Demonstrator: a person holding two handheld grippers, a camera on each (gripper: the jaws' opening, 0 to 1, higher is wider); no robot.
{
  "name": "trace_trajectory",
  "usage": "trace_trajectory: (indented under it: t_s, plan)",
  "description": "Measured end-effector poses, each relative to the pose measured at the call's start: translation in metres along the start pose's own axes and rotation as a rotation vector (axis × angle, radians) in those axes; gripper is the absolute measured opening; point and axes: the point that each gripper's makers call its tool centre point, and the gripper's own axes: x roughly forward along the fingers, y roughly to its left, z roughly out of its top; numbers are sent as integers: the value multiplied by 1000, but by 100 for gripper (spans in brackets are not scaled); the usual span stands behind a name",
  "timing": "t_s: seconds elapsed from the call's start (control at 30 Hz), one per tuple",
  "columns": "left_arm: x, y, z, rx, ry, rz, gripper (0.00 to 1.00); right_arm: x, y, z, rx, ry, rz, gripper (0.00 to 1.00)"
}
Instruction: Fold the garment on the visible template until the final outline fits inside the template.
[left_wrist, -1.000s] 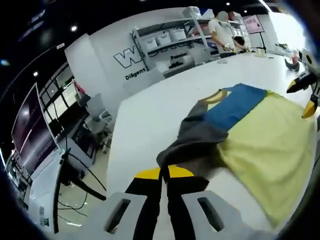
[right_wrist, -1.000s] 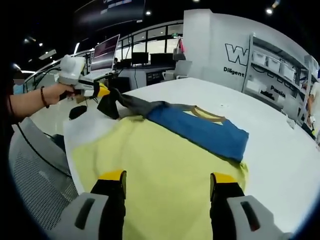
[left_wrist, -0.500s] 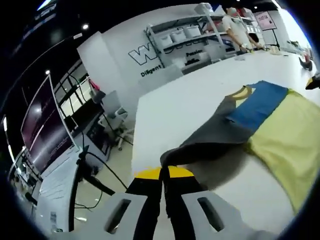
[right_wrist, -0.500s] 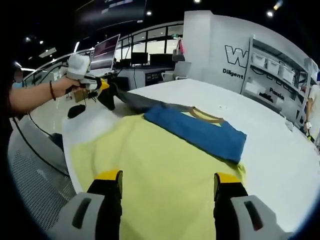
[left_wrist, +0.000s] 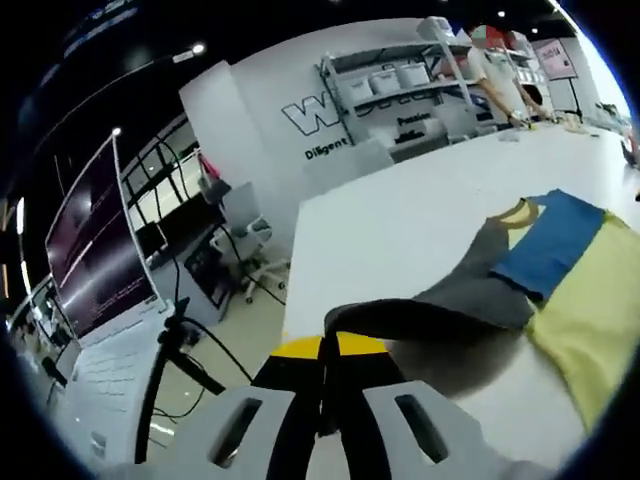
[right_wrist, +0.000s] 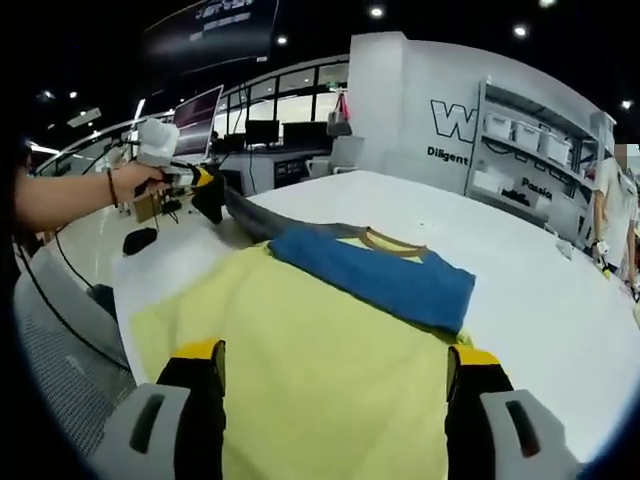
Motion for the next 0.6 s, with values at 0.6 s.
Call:
trace_trajectory:
  t_s: [0.6]
  plan:
    - [-14, -32, 62, -132, -178, -78, 0, 3, 6, -5, 6, 23, 22, 99]
